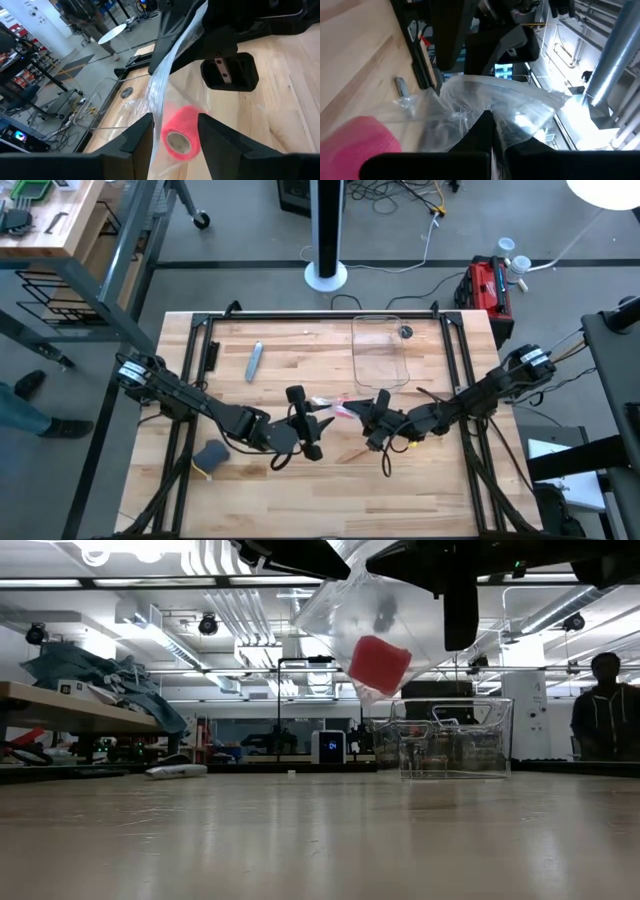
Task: Roll bandage
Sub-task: Close the transparent zip bag
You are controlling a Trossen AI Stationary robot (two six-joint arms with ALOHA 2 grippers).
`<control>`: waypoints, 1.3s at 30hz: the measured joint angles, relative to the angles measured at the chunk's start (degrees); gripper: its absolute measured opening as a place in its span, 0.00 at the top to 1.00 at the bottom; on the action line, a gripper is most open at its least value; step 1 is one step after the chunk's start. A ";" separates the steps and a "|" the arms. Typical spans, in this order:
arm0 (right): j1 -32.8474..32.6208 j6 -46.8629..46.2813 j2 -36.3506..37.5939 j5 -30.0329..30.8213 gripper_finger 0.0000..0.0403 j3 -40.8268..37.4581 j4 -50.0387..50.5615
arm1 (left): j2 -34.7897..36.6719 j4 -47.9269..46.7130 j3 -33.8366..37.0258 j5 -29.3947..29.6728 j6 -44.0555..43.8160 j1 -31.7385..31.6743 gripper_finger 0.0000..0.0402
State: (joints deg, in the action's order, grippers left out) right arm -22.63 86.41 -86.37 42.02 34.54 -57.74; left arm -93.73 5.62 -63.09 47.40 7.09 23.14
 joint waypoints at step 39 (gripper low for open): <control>-0.11 -6.70 0.00 -0.90 1.00 -0.04 0.23 | 0.11 -1.83 0.13 1.55 -5.23 -0.28 0.98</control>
State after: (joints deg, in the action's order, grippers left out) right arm -22.74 79.71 -86.37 41.12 34.50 -57.51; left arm -93.62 3.79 -62.96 48.95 1.86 22.85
